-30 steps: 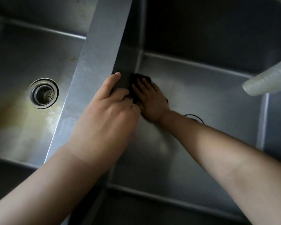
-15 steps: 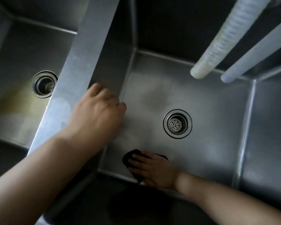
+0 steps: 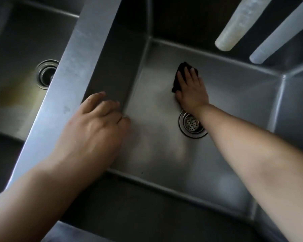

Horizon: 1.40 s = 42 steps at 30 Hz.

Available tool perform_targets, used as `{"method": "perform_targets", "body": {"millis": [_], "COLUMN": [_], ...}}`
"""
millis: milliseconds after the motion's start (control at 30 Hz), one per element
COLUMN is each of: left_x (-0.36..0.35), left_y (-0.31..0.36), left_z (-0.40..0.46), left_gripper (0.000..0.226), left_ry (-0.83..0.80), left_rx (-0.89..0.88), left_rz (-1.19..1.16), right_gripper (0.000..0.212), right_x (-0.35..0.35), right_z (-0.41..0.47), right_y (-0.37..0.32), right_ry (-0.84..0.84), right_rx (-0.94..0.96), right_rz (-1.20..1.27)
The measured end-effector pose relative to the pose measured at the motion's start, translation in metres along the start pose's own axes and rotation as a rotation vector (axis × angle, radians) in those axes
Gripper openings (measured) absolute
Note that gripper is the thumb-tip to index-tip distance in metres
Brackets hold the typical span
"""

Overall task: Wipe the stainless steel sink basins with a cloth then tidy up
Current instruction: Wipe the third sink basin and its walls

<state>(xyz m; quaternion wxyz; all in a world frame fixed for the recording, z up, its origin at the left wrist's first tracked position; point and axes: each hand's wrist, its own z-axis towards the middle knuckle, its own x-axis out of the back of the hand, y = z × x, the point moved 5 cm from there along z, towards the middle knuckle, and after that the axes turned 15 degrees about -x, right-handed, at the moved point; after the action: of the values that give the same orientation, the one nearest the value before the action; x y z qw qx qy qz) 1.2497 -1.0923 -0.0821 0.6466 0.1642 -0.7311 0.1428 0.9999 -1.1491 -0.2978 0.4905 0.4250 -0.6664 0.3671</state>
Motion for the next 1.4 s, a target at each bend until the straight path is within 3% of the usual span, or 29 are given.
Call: {"method": "perform_targets", "body": {"millis": [133,267,400,500,667,767,933,1033,1100,1300,1400], "left_x": [0.0,-0.001,-0.004,-0.003,-0.003,-0.003,-0.009,-0.01,-0.01,-0.011,-0.016], "left_y": [0.0,0.0,0.0,0.002,0.007,0.018,0.04,0.04,0.039,0.057,0.065], "left_z": [-0.016,-0.024,-0.023,-0.021,-0.013,-0.002,0.019,0.026,0.03,0.047,0.053], "left_gripper": [0.021,0.022,0.018,0.014,0.015,0.015,0.016,0.018,0.021,0.017,0.019], "left_ry": [0.016,0.047,0.055,0.065,0.068,0.041,0.033,0.037,0.019,0.02,0.015], "left_rx": [0.011,0.021,0.02,0.016,0.012,-0.002,-0.046,-0.017,0.006,-0.037,-0.057], "left_rz": [0.002,0.013,0.053,0.066,0.033,0.016,-0.018,-0.012,-0.018,-0.073,-0.095], "right_gripper": [0.064,0.064,0.047,0.042,0.047,0.052,0.064,0.064,0.065,0.06,0.065], "right_x": [-0.009,-0.028,-0.052,-0.066,-0.072,-0.067,-0.042,-0.036,-0.04,-0.047,-0.044], "right_z": [-0.023,-0.088,-0.169,-0.217,-0.242,-0.224,-0.158,-0.152,-0.171,-0.244,-0.22], "right_y": [-0.027,-0.083,-0.124,-0.115,-0.057,-0.032,-0.004,0.009,0.016,0.074,0.098], "right_ry": [0.019,-0.041,-0.124,-0.152,-0.09,-0.092,-0.029,-0.019,-0.014,-0.048,-0.028], "right_rx": [-0.01,0.327,0.689,0.874,1.007,0.958,0.534,0.386,0.409,0.84,0.803], "right_rz": [0.002,-0.029,0.009,-0.003,-0.083,-0.174,-0.195,-0.142,-0.153,-0.148,-0.161]}}
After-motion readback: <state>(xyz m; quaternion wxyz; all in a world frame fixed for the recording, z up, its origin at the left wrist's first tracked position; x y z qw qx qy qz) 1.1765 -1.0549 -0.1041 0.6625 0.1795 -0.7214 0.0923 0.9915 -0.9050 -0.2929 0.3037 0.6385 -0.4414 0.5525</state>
